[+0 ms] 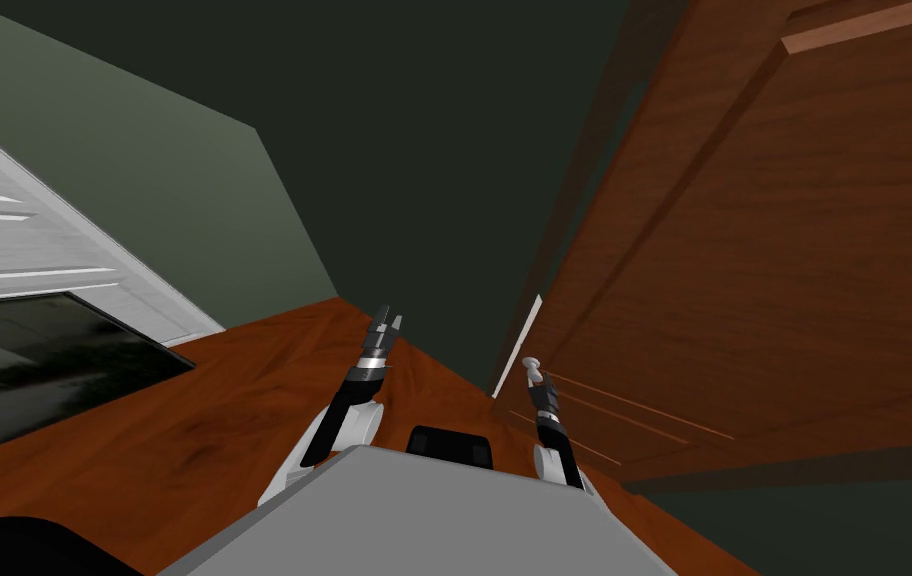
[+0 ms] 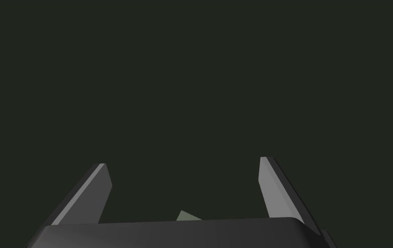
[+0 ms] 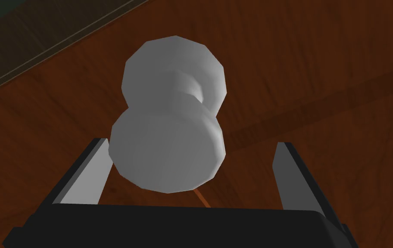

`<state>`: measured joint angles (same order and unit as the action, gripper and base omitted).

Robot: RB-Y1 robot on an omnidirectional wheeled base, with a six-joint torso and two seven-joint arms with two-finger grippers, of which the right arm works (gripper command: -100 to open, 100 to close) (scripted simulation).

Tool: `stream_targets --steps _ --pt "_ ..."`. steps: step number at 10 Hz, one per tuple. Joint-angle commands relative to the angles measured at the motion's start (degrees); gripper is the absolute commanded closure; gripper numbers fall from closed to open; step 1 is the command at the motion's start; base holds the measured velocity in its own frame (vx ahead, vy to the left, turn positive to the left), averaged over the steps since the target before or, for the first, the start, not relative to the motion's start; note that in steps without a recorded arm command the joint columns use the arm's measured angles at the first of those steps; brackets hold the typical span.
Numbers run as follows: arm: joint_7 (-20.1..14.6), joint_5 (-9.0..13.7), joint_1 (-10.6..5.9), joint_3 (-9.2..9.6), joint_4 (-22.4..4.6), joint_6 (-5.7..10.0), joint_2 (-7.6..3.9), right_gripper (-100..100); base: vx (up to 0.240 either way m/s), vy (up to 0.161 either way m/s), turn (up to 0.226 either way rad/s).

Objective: Pull the door open

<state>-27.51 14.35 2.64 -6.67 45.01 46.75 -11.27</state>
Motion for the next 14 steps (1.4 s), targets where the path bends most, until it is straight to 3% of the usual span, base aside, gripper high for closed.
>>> stream_targets --steps 1,14 --pt "-2.8 1.0 -0.31 0.51 -0.3 0.26 0.14 -100 -0.04 0.027 0.047" --pt "-21.2 9.8 -0.39 3.9 1.2 -0.24 1.11 -100 -0.054 -0.005 0.046"
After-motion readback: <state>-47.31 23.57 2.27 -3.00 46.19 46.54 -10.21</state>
